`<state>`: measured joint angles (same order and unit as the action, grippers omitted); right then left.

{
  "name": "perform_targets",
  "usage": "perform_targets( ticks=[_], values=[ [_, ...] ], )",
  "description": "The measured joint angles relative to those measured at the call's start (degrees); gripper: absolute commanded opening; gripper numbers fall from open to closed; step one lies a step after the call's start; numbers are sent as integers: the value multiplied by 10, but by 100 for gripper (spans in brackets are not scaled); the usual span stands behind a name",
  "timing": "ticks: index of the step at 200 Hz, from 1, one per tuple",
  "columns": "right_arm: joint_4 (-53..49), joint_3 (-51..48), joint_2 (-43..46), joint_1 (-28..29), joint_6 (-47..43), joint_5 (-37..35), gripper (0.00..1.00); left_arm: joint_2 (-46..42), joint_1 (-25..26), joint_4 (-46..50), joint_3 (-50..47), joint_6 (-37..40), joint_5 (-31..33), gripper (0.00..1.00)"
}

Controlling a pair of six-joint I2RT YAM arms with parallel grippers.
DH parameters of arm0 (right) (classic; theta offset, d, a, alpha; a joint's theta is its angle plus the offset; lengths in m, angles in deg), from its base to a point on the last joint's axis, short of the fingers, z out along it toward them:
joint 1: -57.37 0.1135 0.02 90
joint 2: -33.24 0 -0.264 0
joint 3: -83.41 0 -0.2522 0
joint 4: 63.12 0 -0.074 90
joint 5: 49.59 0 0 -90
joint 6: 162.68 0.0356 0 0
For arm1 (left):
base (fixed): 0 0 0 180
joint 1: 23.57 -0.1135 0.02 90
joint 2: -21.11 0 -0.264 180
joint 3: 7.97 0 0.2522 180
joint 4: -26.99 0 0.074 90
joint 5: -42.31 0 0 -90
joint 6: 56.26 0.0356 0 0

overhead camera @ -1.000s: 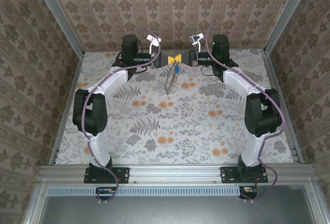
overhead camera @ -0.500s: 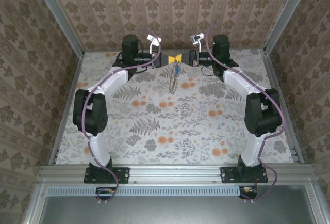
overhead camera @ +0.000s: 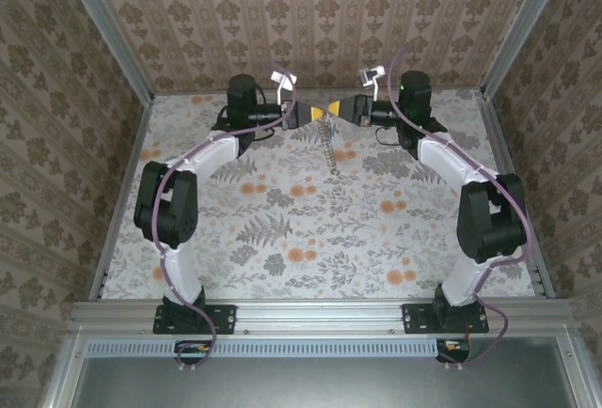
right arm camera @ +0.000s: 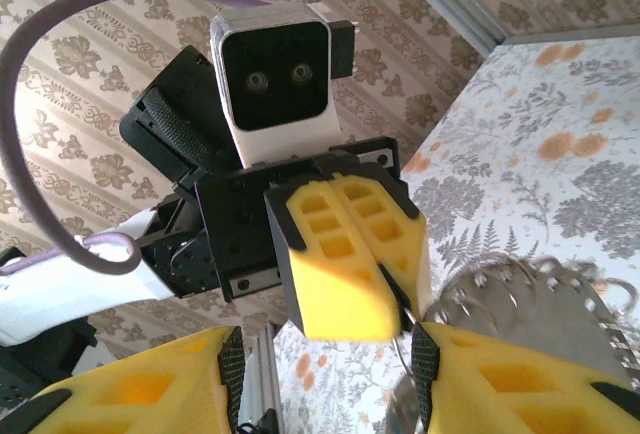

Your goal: Put the keys on the keyring

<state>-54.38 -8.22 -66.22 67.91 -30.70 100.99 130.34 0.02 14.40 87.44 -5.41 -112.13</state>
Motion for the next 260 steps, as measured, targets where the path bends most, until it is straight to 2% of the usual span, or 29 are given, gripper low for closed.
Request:
perform_targets(
  ticks=[76, 143, 233, 260],
  values=[
    [78, -95, 30, -4, 37, -30, 51, -35, 9, -30, -17, -22, 13, 0],
    [108, -122, 54, 12, 45, -34, 48, -42, 20, -37, -18, -25, 19, 0],
    [121, -149, 68, 17, 45, -38, 0, -45, 22, -29, -23, -25, 33, 0],
    [120, -155, 79, 20, 45, -39, 0, -47, 23, -27, -27, -25, 37, 0]
  ],
)
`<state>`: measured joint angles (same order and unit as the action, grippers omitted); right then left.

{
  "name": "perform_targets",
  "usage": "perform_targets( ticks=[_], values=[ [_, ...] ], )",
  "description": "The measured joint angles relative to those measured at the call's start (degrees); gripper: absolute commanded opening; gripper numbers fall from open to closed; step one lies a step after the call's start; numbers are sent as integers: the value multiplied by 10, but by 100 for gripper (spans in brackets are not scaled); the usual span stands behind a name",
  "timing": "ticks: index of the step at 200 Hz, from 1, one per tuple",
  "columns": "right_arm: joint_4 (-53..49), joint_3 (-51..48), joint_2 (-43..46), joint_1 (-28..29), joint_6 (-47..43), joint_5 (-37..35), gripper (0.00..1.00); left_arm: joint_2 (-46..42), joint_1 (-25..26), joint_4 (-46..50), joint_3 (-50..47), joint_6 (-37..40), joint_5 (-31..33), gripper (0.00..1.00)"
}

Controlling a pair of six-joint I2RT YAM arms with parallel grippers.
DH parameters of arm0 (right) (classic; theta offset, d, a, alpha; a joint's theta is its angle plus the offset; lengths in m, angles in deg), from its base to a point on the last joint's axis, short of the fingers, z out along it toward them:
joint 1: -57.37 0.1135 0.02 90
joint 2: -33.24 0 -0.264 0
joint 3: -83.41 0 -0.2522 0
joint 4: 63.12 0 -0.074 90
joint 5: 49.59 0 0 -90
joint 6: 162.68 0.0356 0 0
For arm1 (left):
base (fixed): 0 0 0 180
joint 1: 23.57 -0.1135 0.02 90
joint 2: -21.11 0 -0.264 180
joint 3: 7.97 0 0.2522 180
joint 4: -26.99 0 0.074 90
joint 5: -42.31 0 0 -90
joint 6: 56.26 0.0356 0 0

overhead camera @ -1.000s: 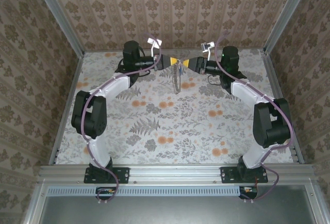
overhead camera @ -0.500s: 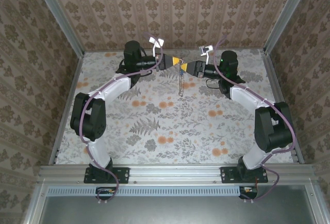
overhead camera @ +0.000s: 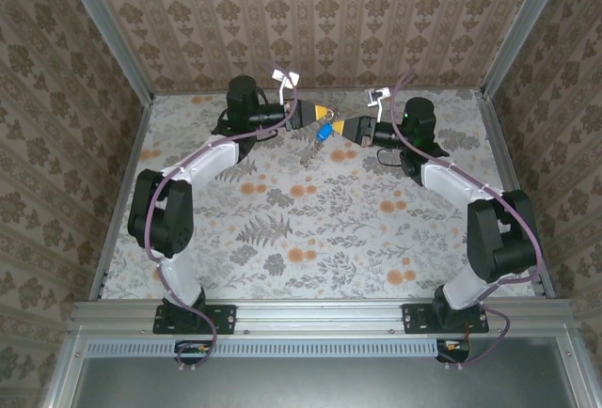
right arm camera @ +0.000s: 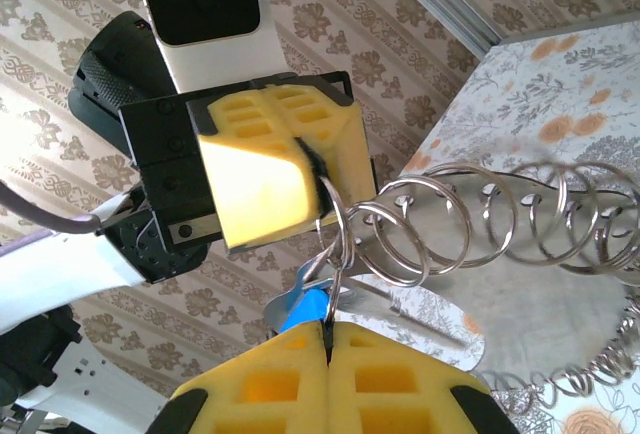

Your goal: Put the keys on the keyring

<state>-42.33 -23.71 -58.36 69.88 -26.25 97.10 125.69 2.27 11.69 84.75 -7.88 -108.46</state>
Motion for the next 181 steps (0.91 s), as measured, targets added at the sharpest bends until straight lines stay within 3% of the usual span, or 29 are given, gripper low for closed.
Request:
perform_targets(
  ticks=[141, 165, 181],
  values=[
    [-60, -6, 22, 54, -44, -23, 0, -38, 37, -19, -38, 0, 51, 0],
    [-76, -6, 23, 52, -53, -24, 28, -38, 37, -28, -51, -4, 57, 0],
    [-92, -14, 33, 46, -66, -28, 36, -38, 36, -38, -59, -9, 61, 0]
  ],
)
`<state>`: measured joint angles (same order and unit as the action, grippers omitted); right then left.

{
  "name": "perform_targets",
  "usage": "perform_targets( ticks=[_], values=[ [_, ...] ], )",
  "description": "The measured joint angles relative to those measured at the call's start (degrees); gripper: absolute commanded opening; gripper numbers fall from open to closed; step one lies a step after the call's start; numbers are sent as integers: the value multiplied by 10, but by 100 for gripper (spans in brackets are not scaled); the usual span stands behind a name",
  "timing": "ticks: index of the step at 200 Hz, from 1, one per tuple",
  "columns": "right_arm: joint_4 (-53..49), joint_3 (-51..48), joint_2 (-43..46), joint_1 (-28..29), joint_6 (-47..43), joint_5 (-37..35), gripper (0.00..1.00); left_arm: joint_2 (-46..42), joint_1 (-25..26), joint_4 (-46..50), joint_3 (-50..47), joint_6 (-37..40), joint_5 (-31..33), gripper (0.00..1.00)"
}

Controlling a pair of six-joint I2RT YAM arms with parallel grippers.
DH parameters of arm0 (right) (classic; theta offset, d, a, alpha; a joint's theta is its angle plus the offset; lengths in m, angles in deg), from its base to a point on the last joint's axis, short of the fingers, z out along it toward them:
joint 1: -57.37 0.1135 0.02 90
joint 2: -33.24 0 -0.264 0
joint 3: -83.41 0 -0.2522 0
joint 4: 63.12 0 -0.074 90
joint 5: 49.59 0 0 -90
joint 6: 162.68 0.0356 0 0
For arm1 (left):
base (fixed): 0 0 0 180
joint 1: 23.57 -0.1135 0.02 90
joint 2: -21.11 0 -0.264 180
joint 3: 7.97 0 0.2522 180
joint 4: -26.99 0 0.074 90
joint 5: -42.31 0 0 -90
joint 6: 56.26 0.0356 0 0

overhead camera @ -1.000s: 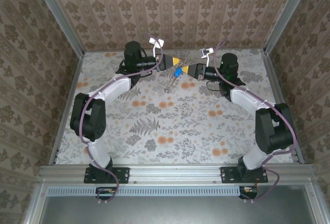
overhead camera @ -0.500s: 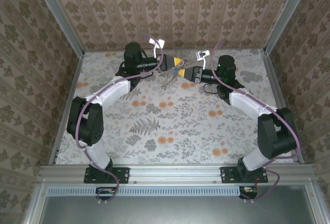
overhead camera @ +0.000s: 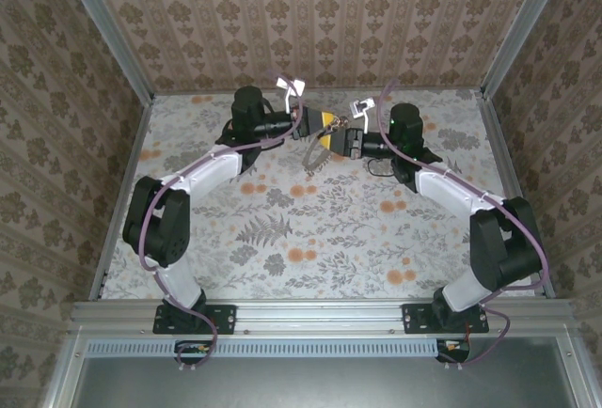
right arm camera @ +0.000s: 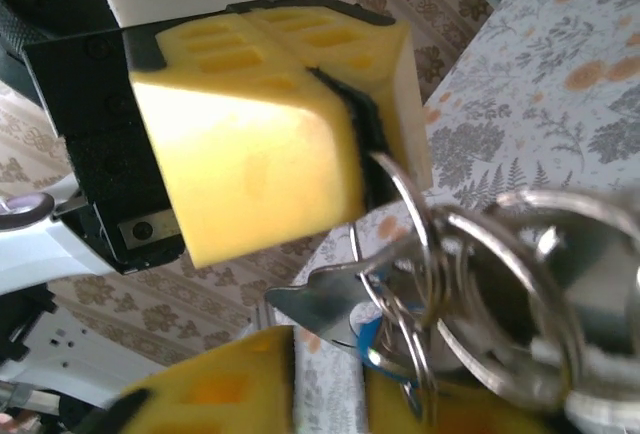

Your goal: Put the keys on the keyring

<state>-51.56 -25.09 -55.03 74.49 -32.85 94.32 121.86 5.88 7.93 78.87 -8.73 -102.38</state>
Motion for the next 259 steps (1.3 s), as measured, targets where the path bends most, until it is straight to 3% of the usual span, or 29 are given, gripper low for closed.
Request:
perform_targets(
  ticks=[91, 146, 223, 259],
  values=[
    [-66, -76, 177, -40, -28, -66, 32, 0, -14, -58, -30, -28, 12, 0],
    [43, -76, 132, -40, 42, -146, 23, 0, -14, -94, -33, -50, 16, 0],
    [106, -33, 32, -14, 85, -160, 7, 0, -10, -118, -35, -73, 21, 0],
    [116, -28, 30, 0, 86, -162, 6, 0, -11, -118, -35, -75, 23, 0]
  ],
)
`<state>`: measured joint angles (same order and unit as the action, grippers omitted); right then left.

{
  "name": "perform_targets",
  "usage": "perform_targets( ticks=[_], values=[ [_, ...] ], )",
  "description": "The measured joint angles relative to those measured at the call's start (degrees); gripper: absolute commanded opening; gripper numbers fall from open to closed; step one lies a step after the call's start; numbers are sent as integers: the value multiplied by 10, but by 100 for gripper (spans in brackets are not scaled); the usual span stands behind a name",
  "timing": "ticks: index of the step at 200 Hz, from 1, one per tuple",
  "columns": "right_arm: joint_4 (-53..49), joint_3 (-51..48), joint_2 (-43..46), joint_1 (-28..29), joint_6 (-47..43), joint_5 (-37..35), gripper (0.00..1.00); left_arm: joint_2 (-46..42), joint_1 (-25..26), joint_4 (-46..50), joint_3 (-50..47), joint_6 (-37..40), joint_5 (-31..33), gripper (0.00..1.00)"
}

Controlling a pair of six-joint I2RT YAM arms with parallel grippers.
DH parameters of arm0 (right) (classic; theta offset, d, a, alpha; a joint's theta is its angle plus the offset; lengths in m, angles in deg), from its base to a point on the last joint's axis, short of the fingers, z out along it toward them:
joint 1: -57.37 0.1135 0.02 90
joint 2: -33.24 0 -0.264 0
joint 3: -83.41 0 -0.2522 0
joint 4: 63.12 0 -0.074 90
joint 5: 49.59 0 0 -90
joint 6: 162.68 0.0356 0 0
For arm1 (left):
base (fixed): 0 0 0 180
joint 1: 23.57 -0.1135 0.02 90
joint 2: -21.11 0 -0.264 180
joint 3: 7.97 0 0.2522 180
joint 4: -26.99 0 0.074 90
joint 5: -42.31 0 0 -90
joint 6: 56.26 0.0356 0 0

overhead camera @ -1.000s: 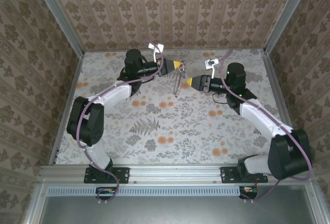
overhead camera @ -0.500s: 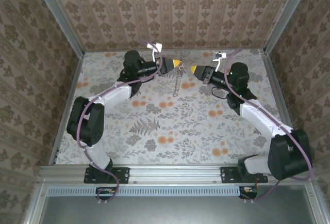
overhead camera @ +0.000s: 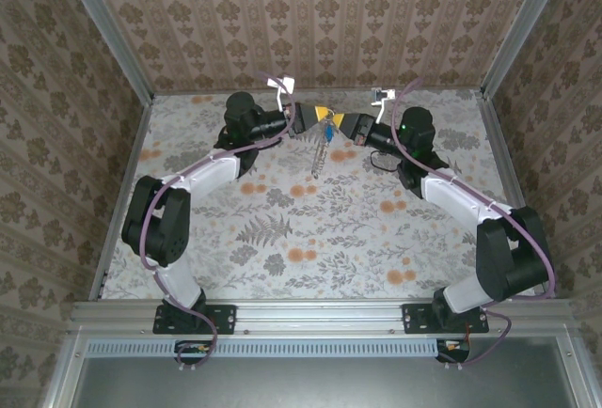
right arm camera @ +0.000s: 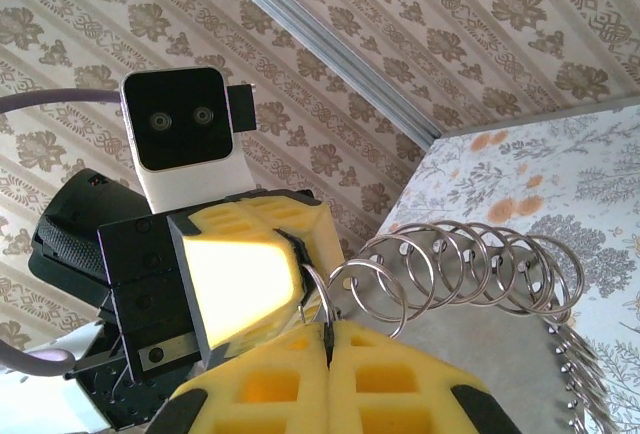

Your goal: Put the keys on the keyring

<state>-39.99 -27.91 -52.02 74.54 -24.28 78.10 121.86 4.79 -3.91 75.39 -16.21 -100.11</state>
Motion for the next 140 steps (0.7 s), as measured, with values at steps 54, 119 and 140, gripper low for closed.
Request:
perform_targets(
  ticks=[54, 119, 140],
  values=[
    [3, -2, 1, 3, 0, -9, 18, 0, 1, -3, 0, 0, 2, 0],
    [5, -2, 1, 5, 1, -15, 17, 0, 1, -5, 0, -2, 2, 0],
    [7, -1, -1, 5, 4, -17, 14, 0, 1, -11, 0, -6, 2, 0]
  ],
)
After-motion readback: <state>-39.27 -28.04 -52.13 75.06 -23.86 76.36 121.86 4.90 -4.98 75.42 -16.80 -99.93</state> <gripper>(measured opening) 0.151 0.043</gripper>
